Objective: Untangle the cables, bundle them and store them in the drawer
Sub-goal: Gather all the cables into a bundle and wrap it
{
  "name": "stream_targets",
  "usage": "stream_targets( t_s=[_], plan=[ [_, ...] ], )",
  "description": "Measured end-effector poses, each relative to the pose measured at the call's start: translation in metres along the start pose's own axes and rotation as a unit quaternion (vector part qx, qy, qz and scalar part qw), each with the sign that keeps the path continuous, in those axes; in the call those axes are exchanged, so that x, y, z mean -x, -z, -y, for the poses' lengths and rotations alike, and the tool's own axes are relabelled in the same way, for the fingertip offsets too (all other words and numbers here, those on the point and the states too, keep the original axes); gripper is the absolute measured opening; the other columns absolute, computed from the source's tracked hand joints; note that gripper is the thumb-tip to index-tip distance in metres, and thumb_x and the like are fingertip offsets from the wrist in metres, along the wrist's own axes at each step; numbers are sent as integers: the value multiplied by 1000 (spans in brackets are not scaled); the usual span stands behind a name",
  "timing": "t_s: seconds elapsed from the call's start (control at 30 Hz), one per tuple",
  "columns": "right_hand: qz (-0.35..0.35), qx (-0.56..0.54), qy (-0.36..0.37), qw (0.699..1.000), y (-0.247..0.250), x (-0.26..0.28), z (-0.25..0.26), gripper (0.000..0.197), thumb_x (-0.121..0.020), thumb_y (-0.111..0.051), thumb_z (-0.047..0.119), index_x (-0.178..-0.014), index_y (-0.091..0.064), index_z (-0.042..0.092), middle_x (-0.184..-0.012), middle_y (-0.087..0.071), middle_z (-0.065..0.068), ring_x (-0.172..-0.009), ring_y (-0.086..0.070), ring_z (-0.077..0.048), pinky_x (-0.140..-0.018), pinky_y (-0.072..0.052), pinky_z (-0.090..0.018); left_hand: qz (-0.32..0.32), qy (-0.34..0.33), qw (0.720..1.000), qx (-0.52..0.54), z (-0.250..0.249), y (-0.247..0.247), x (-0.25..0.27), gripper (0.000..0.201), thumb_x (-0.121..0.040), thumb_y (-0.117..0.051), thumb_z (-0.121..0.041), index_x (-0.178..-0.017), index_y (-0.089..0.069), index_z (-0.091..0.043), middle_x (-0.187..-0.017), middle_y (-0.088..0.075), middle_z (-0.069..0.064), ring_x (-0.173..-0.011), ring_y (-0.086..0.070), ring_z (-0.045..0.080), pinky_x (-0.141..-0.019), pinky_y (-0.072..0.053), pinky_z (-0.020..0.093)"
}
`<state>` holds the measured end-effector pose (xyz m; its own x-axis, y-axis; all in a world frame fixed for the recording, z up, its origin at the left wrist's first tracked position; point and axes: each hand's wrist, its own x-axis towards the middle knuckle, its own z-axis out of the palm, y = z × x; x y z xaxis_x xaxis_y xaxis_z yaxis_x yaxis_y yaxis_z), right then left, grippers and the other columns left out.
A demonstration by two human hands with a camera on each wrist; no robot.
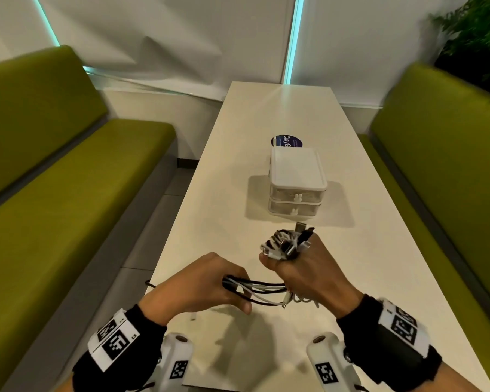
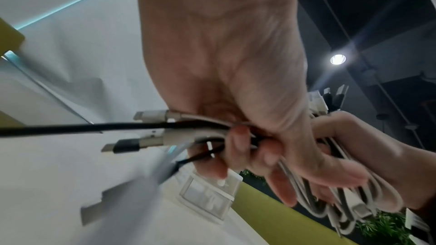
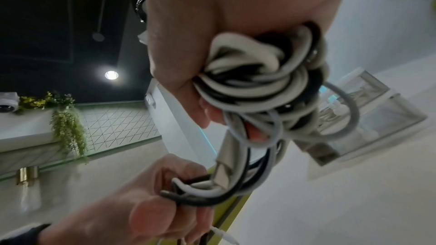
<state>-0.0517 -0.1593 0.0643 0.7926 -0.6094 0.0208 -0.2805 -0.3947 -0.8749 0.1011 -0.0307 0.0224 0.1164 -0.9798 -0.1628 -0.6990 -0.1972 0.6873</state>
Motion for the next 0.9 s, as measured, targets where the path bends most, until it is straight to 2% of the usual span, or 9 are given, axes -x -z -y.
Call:
stream_targets(
  t_s=[0.2,0.27,0.33,0.47,0.53,0.6,0.7,0.8,0.9],
  plan=[
    [-16,23,-6,1000,3,-1,-1,43,-83,-68,16,-47,-46,25,-48,-51,16,-50,-46,-4,-52,-35,-13,19,14,997,69,5,5,5,28,-70,-65,-56,-81,-72,-31,-61,-64,2,-55,-55,20,-56,-48,35],
    [-22,-12,-33,999,4,-2,-2,43,-83,-70,14,-47,-48,24,-43,-52,14,-44,-47,-4,-50,-36,-13,5,-6,999,34,2,2,4,41,-77,-52,-65,-81,-72,-29,-51,-52,-3,-48,-44,10,-51,-38,25],
    [-4,-20,-39,999,3,-1,-4,43,-82,-71,13,-47,-50,25,-42,-51,12,-44,-47,-6,-52,-38,-18,-15,-38,999,-27,-4,-1,1,49,-83,-43,-69,-79,-70,-28,-48,-45,-5,-48,-40,11,-51,-29,21],
    [71,-13,-24,997,1,3,-2,40,-83,-72,18,-50,-54,31,-51,-52,12,-52,-49,-5,-58,-37,-23,-43,-68,994,-73,-14,0,-8,37,-88,-48,-54,-78,-69,-25,-55,-58,-14,-54,-50,2,-56,-32,18],
    [79,-32,-12,996,-1,4,-4,27,-83,-74,21,-61,-59,24,-61,-59,2,-60,-55,-8,-62,-43,-24,-54,-79,993,-62,-18,0,-10,18,-89,-56,-38,-84,-69,-28,-68,-67,-12,-57,-52,-5,-59,-35,15],
    [71,-81,-15,994,-3,5,-7,13,-84,-75,21,-84,-66,12,-78,-68,-10,-72,-64,-11,-70,-50,-24,-65,-85,993,-51,-21,-2,-10,14,-88,-58,-28,-86,-72,-29,-73,-68,-16,-59,-53,-10,-60,-35,13],
    [70,-136,-38,988,-5,5,-11,29,-85,-74,24,-107,-66,7,-93,-72,-14,-87,-70,-22,-85,-55,-33,-85,-80,992,-53,-25,-3,-11,18,-85,-56,-29,-85,-74,-30,-75,-68,-16,-58,-54,-3,-59,-39,17],
    [86,-156,-14,984,-5,7,-5,32,-91,-67,23,-84,-60,-7,-68,-64,-15,-67,-64,-26,-74,-53,-40,-105,-81,990,-53,-30,-3,-14,19,-84,-59,-21,-86,-74,-33,-82,-64,-28,-62,-56,-6,-59,-37,12],
    [97,-188,-5,977,-1,5,-2,31,-89,-69,23,-70,-54,4,-57,-57,1,-60,-60,-15,-60,-49,-27,-120,-56,991,-34,-38,-2,-16,16,-80,-53,-35,-79,-67,-44,-72,-66,-22,-61,-60,3,-58,-42,18]
  ],
)
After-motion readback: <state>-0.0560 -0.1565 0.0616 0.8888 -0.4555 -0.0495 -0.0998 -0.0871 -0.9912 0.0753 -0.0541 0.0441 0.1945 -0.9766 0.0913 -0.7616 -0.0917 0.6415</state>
